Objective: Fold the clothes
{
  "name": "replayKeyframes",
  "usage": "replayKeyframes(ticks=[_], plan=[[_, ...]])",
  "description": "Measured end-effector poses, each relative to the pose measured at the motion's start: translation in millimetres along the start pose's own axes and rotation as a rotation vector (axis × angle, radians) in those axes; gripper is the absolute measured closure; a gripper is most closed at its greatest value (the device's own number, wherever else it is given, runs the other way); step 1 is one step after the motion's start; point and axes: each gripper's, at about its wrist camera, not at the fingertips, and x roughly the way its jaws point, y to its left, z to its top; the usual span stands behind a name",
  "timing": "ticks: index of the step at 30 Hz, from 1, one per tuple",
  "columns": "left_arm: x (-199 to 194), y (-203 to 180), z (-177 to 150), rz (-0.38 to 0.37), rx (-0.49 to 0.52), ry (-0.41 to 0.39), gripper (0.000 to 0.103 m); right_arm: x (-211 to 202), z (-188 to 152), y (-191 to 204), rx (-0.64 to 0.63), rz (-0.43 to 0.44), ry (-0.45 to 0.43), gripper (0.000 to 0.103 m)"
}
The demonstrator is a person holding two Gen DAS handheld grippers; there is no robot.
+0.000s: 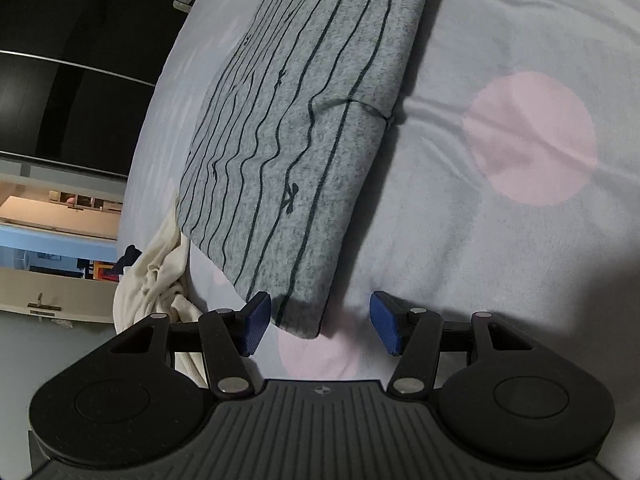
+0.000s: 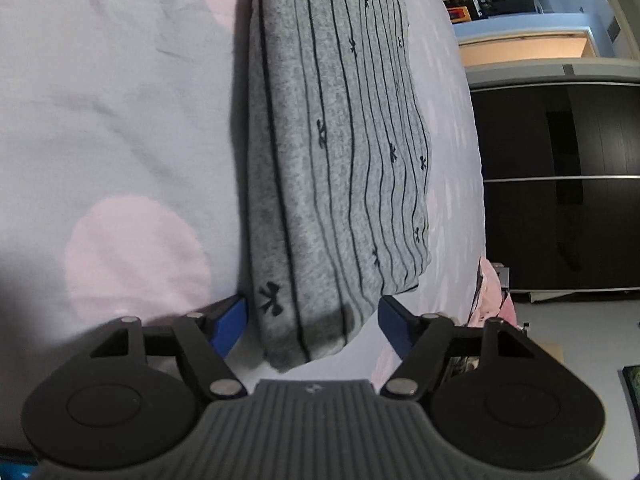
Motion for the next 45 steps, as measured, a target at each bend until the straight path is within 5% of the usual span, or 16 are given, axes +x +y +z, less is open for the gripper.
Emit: replayKeyframes(ticks=[4,6,9,23,24,25,27,29,35,45], plan=[[2.9,4.4,0.5,-0.001,-0.011,0.0,0.05,1.2,-1.8,3.9,-0.037,0.015,0.027,0.082],[1.9,6.1,-0.4,-0.01,-0.017,-0.004,0.066,-5.5,-4.6,8.0,-0.071,0.005,0.026,0.095],[2.1,9.7,-2.6,-0.025,-0.043,0.024,0.098,-15.3,-8.2,9.1,-0.092,-0.006,0.023,0.097],[2.7,35.0,-14.0,0.038,-0.081,0.151,0.1,-9.1,-11.9,-1.7,-0.041,0.005,0.053,0.096],[1.5,36.5,-16.3,0.031,-0.087,0.147,0.098,-8.7,-11.4,-1.8,-0.041,0.016,0.054,0.094],[-1.8,37.3,-17.8,0.023,-0.092,0.129,0.096,-9.8,-10.4,-2.7,-0.035,0.027,0.055,0.081],[-11.9,34.3,-16.1,0.02,-0.079,0.065,0.07,-14.3,-9.2,-6.2,-0.011,0.052,0.056,0.057],[-22.3,28.4,-12.7,0.021,-0.052,-0.006,0.05,-16.8,-8.3,-8.3,-0.008,0.062,0.044,0.055],[-20.2,-9.5,2.6,0.027,0.113,-0.047,0.048,-23.4,0.6,14.0,-0.104,0.046,-0.008,0.043],[4.7,-12.7,11.7,0.092,0.13,-0.022,0.039,-14.2,1.1,27.1,-0.125,-0.01,-0.03,0.038]])
